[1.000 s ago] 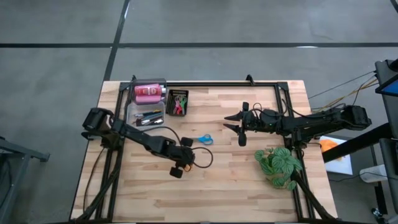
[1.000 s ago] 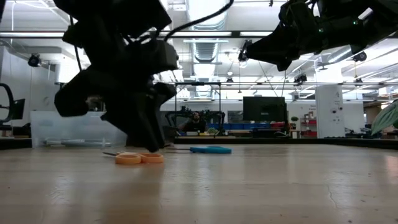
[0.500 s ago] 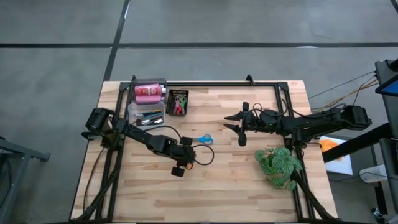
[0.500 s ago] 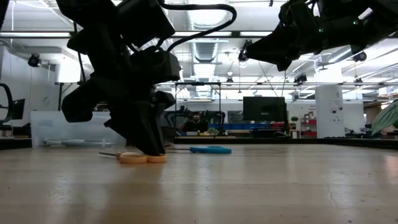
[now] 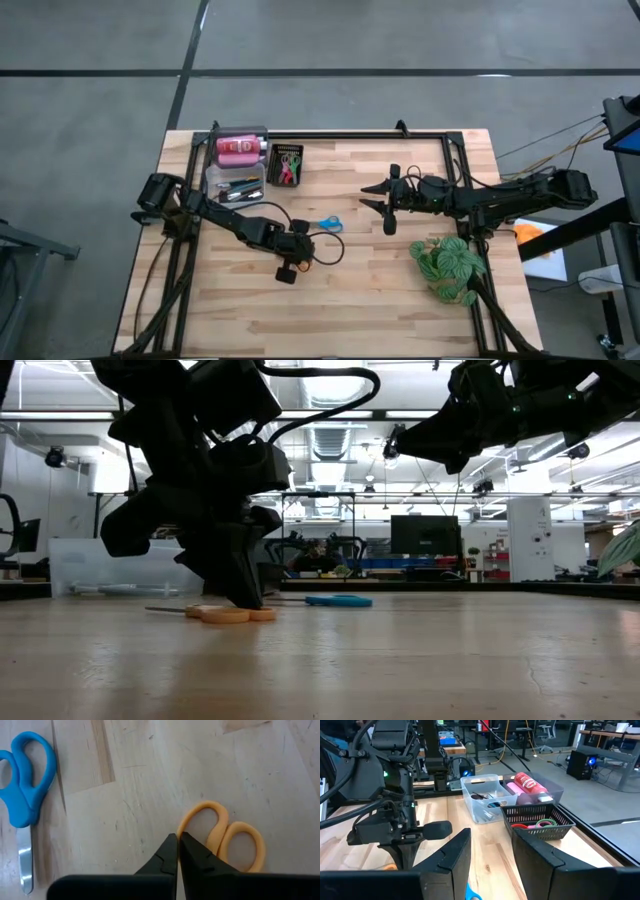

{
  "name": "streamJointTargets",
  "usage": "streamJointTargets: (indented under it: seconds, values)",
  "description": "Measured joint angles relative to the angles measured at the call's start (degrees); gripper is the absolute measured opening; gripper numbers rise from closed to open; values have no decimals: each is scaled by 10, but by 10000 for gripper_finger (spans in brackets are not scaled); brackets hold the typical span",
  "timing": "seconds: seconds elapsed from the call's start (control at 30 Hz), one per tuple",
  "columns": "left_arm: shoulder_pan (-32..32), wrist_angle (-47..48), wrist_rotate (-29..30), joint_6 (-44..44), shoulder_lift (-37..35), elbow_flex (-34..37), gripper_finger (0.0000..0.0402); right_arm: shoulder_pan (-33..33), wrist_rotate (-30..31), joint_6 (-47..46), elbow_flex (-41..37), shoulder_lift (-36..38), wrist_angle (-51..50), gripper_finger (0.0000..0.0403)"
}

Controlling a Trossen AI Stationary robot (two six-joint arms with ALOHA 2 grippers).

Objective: Pick & Place Paint Supplies
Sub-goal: Put the yellow scissors into the right black bin

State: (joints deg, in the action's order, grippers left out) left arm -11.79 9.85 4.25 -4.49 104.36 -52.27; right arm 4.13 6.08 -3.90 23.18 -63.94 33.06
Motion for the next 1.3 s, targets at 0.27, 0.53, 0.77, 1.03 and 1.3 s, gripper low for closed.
streamJointTargets:
  seconds: [0.27, 0.53, 0.77, 1.03, 1.3]
  values:
    - [1, 19, 14, 0, -6, -14, 3, 0, 0, -1, 0, 0, 0, 141]
    - [1, 106, 50, 11, -12, -81, 2, 0, 0, 0, 0, 0, 0, 141]
    - [15, 210, 150, 172, -14, -153, 2, 0, 0, -2, 0, 0, 0, 141]
    - [55, 319, 217, 368, -16, -230, 2, 0, 0, 0, 0, 0, 0, 141]
    - [122, 378, 242, 507, -61, -243, 2, 0, 0, -1, 0, 0, 0, 141]
